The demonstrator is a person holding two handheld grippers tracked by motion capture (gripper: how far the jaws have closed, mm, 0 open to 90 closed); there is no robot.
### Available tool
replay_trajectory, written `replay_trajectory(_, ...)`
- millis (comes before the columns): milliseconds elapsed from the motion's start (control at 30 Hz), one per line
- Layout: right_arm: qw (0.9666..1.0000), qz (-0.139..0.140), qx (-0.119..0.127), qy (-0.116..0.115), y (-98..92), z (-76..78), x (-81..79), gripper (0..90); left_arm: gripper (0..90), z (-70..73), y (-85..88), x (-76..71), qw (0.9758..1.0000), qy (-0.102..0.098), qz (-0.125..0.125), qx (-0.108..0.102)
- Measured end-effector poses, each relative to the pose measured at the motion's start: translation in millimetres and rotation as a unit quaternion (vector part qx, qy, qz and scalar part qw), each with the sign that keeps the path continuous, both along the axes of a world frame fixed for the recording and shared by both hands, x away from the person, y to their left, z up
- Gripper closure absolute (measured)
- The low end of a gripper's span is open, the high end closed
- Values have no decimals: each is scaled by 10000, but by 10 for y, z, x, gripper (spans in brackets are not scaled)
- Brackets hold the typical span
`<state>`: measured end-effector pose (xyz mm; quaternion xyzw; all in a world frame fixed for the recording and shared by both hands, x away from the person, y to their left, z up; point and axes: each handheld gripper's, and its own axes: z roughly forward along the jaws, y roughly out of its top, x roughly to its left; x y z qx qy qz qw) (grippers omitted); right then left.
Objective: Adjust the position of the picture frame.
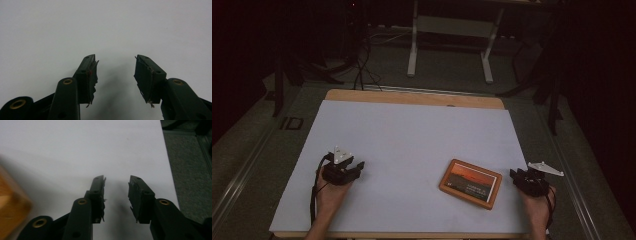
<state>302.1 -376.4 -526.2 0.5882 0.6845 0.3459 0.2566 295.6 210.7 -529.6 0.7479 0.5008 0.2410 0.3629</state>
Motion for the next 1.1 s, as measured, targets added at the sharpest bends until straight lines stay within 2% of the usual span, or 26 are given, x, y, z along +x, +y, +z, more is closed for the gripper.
replay_trajectory(167,9997,139,-76,-182,47,33,-35,665,514,32,50,-11,9998,-89,-23,-182)
replay_trajectory(267,9996,187,-70,-181,49,39,-42,667,514,35,74,-10,9995,-76,-45,-309)
replay_trajectory(433,9995,211,69,-239,88,129,-72,614,512,23,84,-22,9994,-29,22,-346)
replay_trajectory(567,9988,406,-63,-268,200,223,-90,617,511,17,75,-27,9994,-14,45,-356)
replay_trajectory(633,9978,617,-98,-240,266,255,-120,677,511,16,76,-30,9993,-8,49,-380)
replay_trajectory(667,9973,701,-52,-228,295,268,-152,755,511,15,80,-28,9993,-1,47,-374)
replay_trajectory(700,9973,701,-52,-228,295,268,-152,755,511,12,80,-26,9993,6,55,-382)
replay_trajectory(733,9963,822,151,-210,301,280,-191,853,511,10,83,-22,9992,10,59,-386)
replay_trajectory(767,9963,822,151,-210,301,280,-191,853,511,10,83,-22,9992,10,59,-386)
replay_trajectory(800,9961,832,197,-228,302,285,-206,890,511,10,84,-22,9992,15,65,-393)
replay_trajectory(867,9959,837,276,-225,285,304,-252,900,511,11,84,-25,9993,18,55,-380)
replay_trajectory(967,9964,798,229,-175,251,315,-306,900,511,8,78,-26,9993,23,62,-378)
replay_trajectory(1000,9962,842,197,-60,243,295,-332,900,511,3,71,-21,9993,30,54,-365)
replay_trajectory(1100,9955,932,167,38,268,265,-368,900,513,1,67,-20,9994,43,70,-341)
